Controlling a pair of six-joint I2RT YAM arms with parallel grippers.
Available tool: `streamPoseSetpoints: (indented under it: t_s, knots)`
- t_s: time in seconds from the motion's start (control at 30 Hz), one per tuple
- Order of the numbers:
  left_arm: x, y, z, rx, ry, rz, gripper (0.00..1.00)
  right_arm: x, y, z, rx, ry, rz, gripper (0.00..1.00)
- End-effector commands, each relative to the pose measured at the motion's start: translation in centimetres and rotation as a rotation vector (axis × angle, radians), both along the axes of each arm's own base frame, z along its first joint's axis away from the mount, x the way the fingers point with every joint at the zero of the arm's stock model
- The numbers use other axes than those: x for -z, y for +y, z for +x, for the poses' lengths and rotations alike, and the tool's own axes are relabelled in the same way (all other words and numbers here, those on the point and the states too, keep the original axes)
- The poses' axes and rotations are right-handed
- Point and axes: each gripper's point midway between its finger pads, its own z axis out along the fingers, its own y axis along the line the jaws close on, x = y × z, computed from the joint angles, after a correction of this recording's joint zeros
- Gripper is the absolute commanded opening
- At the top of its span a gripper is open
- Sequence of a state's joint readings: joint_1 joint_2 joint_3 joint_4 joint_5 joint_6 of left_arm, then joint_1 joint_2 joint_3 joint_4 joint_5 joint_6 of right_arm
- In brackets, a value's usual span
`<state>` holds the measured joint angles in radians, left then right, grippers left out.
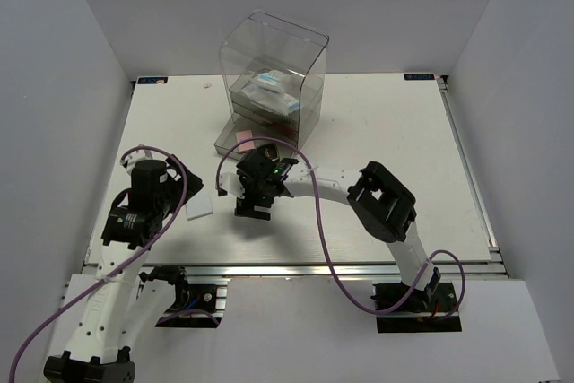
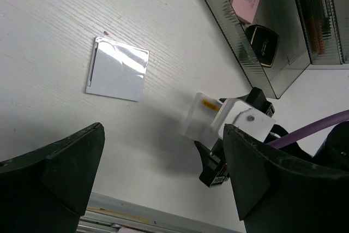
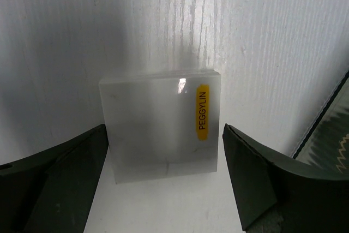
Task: Organize the makeup
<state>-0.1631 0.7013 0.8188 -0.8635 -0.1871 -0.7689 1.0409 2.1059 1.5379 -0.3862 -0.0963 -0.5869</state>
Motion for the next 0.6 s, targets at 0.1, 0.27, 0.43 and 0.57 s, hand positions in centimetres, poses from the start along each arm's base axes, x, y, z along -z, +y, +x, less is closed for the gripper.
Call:
streamPoseSetpoints:
  t_s: [0.1,0.27,0.43,0.57]
  knots:
    - [1.0,-0.2,-0.6,-0.004,0.020,-0.021,0.98,2.3,-0.6,-0.3,-0.032,0.049,-0.064,0.89]
    - [1.9,-0.5,-0.9,-0.002,0.037,-0.041,0.98,3.0,-1.3,-1.5,-0.044,0.111,-0.080,0.82]
    - [1.7,-0.4,-1.0,-0.005,0.033,-0.043,0.98,3.6,-2.2,-2.5,-0.047,0.175,-0.105,0.75]
    - [1.8,-0.4,-1.0,-0.007,0.037,-0.042,0.98,3.9,-2.8,-3.0,-0.036,0.218,-0.128,0.55]
